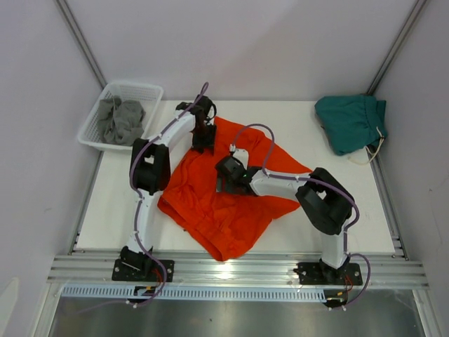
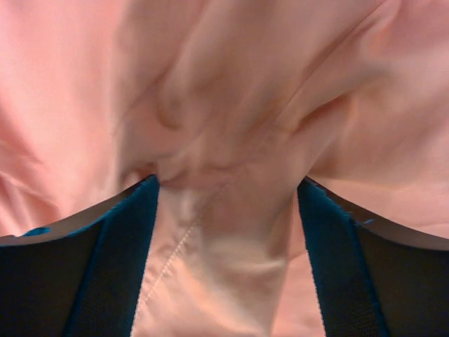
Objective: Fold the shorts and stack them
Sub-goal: Flatten the shorts out
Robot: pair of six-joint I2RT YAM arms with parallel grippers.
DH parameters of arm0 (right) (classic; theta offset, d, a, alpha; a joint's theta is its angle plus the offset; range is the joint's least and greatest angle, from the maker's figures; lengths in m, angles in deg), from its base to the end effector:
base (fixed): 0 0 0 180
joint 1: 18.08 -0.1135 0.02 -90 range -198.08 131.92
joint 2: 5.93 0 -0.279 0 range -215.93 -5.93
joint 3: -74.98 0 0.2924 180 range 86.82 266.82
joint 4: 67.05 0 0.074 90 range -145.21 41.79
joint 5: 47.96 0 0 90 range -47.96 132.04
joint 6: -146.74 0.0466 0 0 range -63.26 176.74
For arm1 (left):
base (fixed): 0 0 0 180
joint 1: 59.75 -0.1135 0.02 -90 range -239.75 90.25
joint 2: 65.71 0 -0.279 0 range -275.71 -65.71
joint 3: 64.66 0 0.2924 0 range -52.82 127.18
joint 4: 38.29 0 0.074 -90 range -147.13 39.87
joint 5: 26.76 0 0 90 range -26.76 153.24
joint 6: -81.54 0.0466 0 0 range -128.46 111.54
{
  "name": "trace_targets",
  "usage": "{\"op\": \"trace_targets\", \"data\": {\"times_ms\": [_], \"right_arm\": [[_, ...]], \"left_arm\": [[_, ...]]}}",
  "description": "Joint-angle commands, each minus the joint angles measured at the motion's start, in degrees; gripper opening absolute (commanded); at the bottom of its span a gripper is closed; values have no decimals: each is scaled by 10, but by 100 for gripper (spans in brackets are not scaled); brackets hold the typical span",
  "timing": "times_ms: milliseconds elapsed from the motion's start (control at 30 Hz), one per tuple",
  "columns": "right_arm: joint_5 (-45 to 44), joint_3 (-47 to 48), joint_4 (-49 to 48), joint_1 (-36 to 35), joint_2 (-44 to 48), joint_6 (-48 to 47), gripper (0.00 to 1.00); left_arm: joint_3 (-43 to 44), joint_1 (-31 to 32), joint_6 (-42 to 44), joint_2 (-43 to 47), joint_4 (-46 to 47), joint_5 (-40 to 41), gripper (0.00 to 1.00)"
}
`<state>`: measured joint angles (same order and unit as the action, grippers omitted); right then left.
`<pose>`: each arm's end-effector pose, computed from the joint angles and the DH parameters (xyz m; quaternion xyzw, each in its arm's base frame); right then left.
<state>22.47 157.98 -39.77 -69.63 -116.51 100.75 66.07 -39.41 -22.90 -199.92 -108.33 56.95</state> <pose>0.2890 0.3389 0.1429 -0.0106 0.9408 0.1114 0.3199 0.5051 -0.1927 0.1804 0.0587 0.9865 -0.0946 0.1203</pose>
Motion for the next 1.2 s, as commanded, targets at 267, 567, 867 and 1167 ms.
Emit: {"op": "trace_targets", "data": {"times_ms": [267, 567, 867, 1167], "right_arm": [[-16, -3, 112, 62, 138, -71, 86], [80, 75, 84, 174, 110, -231, 83], [188, 189, 30, 266, -13, -306, 76], [218, 328, 34, 281, -149, -361, 75]], "left_arm": [[-52, -10, -23, 198, 12, 40, 61], [-398, 24, -85, 459, 198, -42, 73], [-704, 94, -175, 692, 318, 52, 74], [-816, 89, -229, 691, 381, 60, 80]]}}
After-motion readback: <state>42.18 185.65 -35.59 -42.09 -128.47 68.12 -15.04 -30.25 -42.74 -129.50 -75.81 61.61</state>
